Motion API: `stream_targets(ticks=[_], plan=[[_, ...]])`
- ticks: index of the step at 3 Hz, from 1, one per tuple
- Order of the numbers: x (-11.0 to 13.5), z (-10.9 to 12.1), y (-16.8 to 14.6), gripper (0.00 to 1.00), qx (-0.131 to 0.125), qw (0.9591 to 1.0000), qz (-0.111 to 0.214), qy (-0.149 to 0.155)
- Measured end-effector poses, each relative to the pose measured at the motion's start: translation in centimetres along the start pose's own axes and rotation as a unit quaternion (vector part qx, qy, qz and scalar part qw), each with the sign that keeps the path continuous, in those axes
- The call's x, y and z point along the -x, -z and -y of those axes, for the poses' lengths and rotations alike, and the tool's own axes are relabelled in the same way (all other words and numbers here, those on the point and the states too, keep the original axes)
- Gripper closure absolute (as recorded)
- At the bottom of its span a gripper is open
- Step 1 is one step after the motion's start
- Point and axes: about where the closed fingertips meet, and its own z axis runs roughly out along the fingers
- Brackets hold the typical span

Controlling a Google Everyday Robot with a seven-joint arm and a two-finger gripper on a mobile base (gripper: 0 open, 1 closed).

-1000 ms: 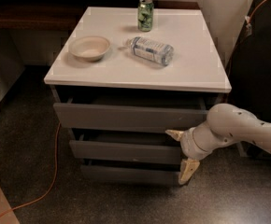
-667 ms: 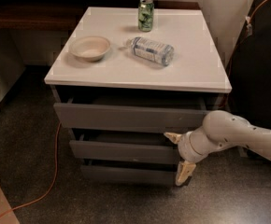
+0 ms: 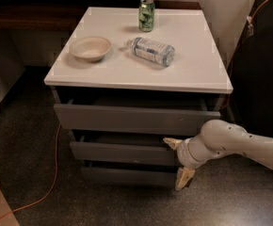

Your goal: Open middle drawer

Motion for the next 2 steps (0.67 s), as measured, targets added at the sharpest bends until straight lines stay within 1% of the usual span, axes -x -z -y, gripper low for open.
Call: stream_targets(ticks=[1, 2], plan=[[-0.9, -0.4, -2.2, 0.00, 0.005, 0.9999, -0.005, 0.008], [-1.5, -0.3, -4.0, 0.00, 0.001, 0.9997, -0.006, 0.024]])
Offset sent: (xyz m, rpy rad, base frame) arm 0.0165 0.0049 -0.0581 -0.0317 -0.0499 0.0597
